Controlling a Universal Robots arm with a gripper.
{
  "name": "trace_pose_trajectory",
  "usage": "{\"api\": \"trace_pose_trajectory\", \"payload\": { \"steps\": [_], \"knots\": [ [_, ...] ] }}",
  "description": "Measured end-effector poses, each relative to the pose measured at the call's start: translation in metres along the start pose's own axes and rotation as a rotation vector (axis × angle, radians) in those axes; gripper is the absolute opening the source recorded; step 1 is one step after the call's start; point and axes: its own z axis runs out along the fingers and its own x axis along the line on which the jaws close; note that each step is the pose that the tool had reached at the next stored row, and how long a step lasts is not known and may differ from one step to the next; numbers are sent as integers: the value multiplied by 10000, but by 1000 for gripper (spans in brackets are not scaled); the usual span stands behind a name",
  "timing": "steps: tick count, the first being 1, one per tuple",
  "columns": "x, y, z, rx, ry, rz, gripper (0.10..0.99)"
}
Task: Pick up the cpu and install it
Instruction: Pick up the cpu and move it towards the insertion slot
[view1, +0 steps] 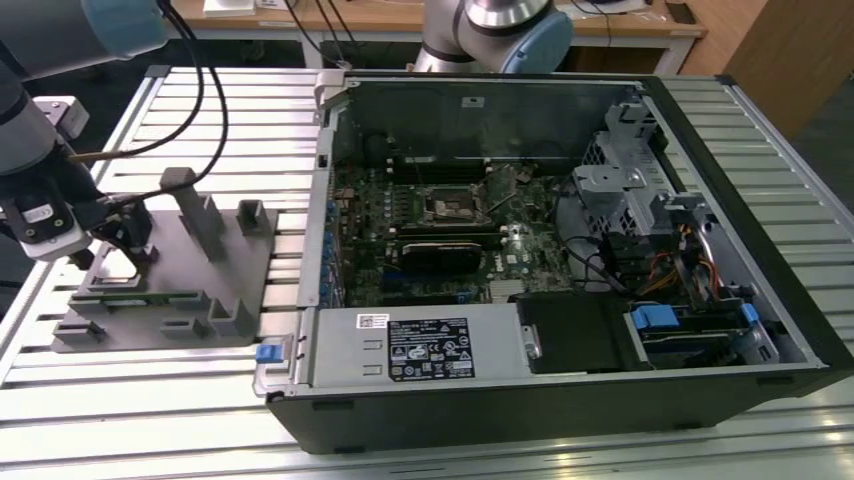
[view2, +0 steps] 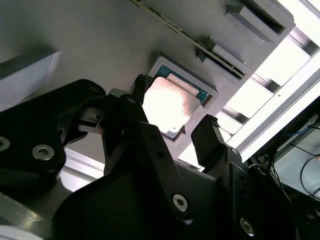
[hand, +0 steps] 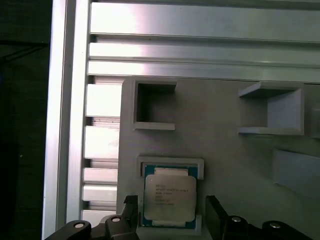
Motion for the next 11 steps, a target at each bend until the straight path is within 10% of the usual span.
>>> {"api": "trace_pose_trajectory", "payload": {
  "steps": [11],
  "knots": [
    [-5,37,72,1,-6,-1,647]
  ]
}}
